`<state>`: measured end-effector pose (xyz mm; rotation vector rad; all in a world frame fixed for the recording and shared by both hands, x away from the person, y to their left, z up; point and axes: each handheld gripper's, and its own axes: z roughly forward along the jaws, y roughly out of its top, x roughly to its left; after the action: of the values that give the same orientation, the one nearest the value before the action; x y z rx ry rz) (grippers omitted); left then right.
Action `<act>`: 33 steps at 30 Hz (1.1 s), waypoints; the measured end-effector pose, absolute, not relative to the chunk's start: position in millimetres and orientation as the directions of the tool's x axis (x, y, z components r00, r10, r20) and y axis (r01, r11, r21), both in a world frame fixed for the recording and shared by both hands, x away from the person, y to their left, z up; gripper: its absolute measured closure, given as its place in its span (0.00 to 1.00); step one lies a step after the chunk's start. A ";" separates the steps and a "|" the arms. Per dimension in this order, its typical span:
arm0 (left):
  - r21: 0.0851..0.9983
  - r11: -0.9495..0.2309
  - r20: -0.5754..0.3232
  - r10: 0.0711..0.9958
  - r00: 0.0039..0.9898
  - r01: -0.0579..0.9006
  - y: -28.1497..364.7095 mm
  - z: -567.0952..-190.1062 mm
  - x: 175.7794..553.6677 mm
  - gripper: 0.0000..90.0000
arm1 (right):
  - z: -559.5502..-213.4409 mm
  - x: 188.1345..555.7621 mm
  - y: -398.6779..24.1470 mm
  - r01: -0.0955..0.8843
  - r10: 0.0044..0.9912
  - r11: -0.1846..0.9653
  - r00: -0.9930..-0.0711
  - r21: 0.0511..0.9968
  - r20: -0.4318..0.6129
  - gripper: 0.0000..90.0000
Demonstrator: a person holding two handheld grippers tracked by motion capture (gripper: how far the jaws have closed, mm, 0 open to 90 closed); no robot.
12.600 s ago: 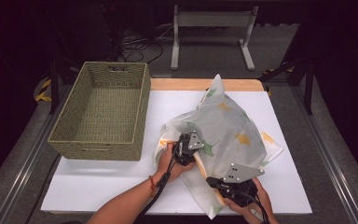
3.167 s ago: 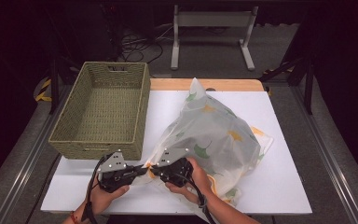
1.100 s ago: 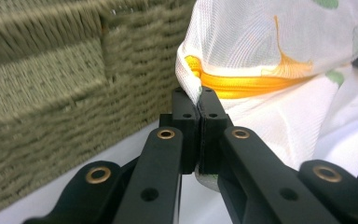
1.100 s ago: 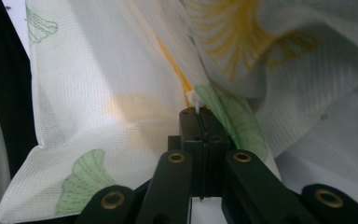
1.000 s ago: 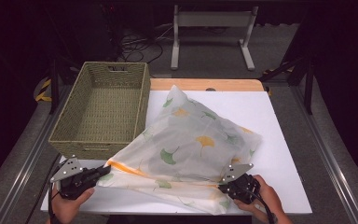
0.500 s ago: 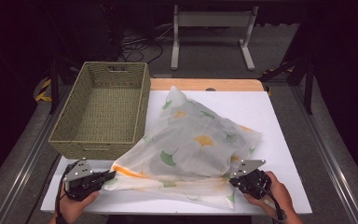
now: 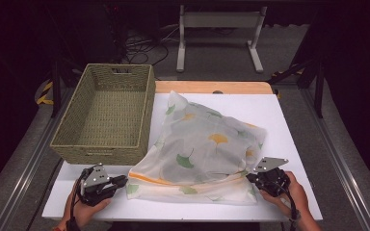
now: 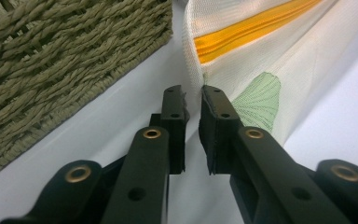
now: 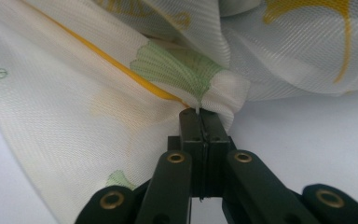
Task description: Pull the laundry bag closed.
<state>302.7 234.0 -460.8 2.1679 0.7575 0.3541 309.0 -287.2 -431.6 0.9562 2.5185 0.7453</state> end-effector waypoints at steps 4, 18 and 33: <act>0.782 -0.497 0.015 0.619 0.786 0.376 240.9 -458.7 299.7 0.80 | -434.3 302.3 -291.5 0.479 0.682 0.615 -0.723 0.627 -0.116 0.98; 0.820 -0.430 0.010 0.672 0.741 0.378 262.8 -457.2 303.0 0.44 | -425.8 280.1 -306.0 0.433 0.688 0.554 -0.719 0.711 -0.098 0.71; 0.833 -0.419 0.030 0.686 0.727 0.361 267.4 -453.5 309.7 0.28 | -413.0 272.5 -310.3 0.308 0.717 0.461 -0.682 0.832 -0.145 0.37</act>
<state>309.7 267.4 -453.5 2.0451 0.7933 0.4652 272.5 -310.3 -413.0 0.8539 2.2314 1.1293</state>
